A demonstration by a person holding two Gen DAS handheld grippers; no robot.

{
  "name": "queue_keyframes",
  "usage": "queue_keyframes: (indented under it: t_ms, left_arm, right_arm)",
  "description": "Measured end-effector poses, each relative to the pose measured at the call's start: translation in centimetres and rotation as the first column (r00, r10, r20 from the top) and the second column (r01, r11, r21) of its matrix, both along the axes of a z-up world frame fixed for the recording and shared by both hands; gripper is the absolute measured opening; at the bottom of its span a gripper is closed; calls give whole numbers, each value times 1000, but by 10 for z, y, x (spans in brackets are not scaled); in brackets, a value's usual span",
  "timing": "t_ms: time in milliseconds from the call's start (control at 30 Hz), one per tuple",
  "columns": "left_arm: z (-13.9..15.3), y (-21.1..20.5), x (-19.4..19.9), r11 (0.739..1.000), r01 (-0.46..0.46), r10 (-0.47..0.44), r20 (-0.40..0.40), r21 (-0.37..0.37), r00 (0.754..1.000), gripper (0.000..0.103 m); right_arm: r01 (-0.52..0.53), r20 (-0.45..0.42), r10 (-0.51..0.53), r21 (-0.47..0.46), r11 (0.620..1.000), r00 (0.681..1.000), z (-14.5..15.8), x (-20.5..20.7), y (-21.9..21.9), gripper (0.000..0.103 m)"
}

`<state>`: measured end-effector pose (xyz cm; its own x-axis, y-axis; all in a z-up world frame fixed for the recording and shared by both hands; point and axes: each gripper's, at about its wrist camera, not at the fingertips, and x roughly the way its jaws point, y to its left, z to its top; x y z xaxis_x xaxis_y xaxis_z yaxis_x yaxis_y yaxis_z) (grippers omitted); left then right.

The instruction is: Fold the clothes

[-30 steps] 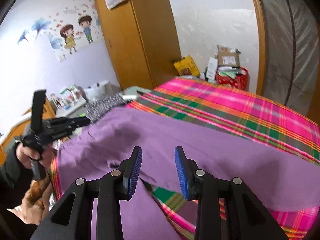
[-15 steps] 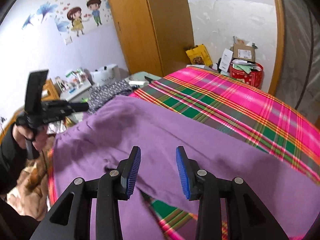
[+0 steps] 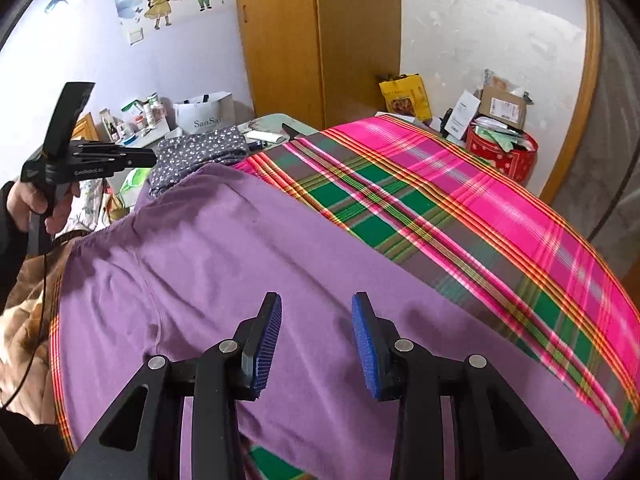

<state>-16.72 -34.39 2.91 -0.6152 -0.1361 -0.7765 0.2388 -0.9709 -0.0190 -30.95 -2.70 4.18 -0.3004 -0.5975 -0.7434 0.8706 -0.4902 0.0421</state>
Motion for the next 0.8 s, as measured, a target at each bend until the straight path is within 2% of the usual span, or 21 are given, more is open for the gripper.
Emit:
queue_keyframes:
  t_ms: [167, 267, 333, 400, 567, 800]
  left_arm:
    - [-12, -26, -19, 998, 12, -14, 31, 55, 999, 17]
    - [-18, -43, -28, 992, 12, -16, 29, 123, 999, 27]
    - [-23, -53, -34, 987, 11, -15, 27, 158, 1000, 39]
    - [-29, -59, -39, 984, 9, -15, 34, 180, 999, 43]
    - [-43, -69, -51, 978, 9, -20, 51, 206, 998, 43]
    - [-60, -76, -61, 964, 70, -86, 53, 256, 995, 43]
  right_arm:
    - [-17, -5, 17, 17, 1000, 1000, -3, -9, -12, 38]
    - [-29, 13, 29, 22, 999, 999, -8, -18, -20, 38]
    - [-39, 25, 39, 28, 999, 999, -11, -24, -26, 38]
    - [-52, 33, 51, 37, 998, 998, -16, -30, -32, 38]
    - [-83, 55, 80, 66, 994, 995, -27, -47, -47, 38]
    - [-119, 77, 112, 96, 988, 991, -41, -73, -66, 38]
